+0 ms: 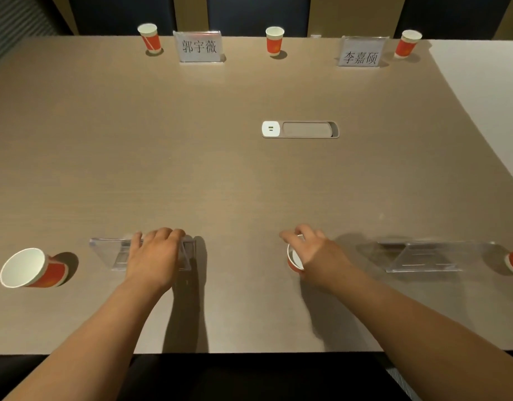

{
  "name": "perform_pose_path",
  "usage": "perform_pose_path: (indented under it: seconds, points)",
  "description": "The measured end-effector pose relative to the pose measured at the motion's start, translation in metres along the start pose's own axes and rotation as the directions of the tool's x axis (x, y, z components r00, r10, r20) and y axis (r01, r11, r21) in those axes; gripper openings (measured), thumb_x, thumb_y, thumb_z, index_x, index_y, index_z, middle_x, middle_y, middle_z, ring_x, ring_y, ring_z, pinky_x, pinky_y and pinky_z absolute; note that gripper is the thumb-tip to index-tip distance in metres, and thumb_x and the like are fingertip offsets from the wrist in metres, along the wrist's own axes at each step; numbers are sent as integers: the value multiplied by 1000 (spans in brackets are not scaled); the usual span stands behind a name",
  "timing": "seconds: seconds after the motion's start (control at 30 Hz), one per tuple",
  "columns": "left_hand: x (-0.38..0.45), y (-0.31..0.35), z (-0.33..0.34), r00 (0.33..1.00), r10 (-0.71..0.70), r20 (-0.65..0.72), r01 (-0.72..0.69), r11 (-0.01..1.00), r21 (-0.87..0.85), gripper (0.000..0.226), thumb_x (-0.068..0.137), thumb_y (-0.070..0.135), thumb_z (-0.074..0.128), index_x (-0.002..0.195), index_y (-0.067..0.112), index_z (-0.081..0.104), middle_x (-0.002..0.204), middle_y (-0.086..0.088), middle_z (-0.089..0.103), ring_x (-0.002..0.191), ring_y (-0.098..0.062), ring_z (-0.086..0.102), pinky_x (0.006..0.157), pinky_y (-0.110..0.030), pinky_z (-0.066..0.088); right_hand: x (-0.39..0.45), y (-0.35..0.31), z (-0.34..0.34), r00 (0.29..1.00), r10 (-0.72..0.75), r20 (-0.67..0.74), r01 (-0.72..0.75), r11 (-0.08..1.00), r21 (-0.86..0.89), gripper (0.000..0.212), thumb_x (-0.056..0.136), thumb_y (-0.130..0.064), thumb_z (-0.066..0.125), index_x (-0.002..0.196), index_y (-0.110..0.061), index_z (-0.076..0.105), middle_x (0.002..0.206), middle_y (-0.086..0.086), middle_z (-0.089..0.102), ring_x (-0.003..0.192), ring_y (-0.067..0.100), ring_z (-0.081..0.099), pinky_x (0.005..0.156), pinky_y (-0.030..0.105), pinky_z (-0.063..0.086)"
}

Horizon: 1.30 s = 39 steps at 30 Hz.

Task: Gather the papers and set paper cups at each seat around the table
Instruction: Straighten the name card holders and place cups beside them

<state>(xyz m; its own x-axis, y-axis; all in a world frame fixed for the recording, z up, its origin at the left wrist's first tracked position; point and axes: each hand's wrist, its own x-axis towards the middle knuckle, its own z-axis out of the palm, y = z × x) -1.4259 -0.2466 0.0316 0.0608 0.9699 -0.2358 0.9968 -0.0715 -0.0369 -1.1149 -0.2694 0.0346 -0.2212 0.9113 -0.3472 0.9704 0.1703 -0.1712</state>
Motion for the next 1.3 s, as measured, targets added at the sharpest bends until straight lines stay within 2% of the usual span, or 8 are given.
perform_pose_path:
  seconds: [0.3,0.47,0.53,0.63,0.77,0.93,1.13,1.3]
  points:
    - [11,-3,13,999,23,23,-24,1000,16,75,68,8,76,132,27,43,128,0,52,125,-28,48,115,-45,25,9,-8,13,996,78,33,-82,991,105,61,81,-37,69,134,-22,43,126,8,48,116,31,50,89,36,50]
    - [-8,-10,4,996,61,-62,-68,989,-128,88,73,4,73,148,22,31,152,-4,37,147,-30,25,121,-50,11,2,-23,-2,995,92,49,-88,993,-77,103,69,-56,73,151,-27,18,152,7,33,133,33,39,103,44,43]
    - [-22,-16,-1,979,113,-168,-137,981,-138,87,70,4,75,146,19,36,149,-6,42,144,-30,31,119,-50,19,-3,-39,-10,996,77,-35,-81,992,-99,94,76,-60,64,152,-26,22,156,7,32,139,31,35,108,44,39]
    - [-46,-50,-8,941,183,-283,-238,956,-173,57,77,17,72,130,17,52,122,-4,62,116,-27,58,98,-42,45,-10,-91,-13,946,-71,-316,84,996,30,38,85,-47,48,109,-22,64,109,3,65,100,27,63,76,30,43]
    - [-73,-119,-17,947,166,-275,-232,945,-231,10,86,27,62,89,19,64,84,-2,67,81,-29,66,69,-36,50,-11,-181,-16,895,-174,-411,256,954,154,27,83,-40,45,64,-21,48,63,-4,49,57,22,49,57,25,32]
    - [-91,-213,-32,969,153,-194,-197,954,-228,12,89,28,57,87,19,66,87,-1,67,86,-28,65,73,-35,48,-1,-288,-10,904,-213,-371,278,952,130,25,86,-40,41,65,-26,38,66,-3,49,63,26,53,57,34,43]
    - [-84,-277,-36,992,34,-117,-62,968,-242,50,87,48,61,129,26,48,127,1,52,118,-25,51,93,-39,45,19,-354,-11,928,-131,-348,176,979,101,10,85,-24,57,91,-16,59,96,5,61,92,29,59,79,37,48]
    - [-53,-284,-23,994,-48,102,72,966,-248,98,71,65,69,147,27,20,151,-2,25,132,-32,42,100,-46,44,57,-356,-11,977,5,-215,-9,1000,-19,56,84,-28,64,136,-21,42,137,3,49,128,26,46,106,39,37]
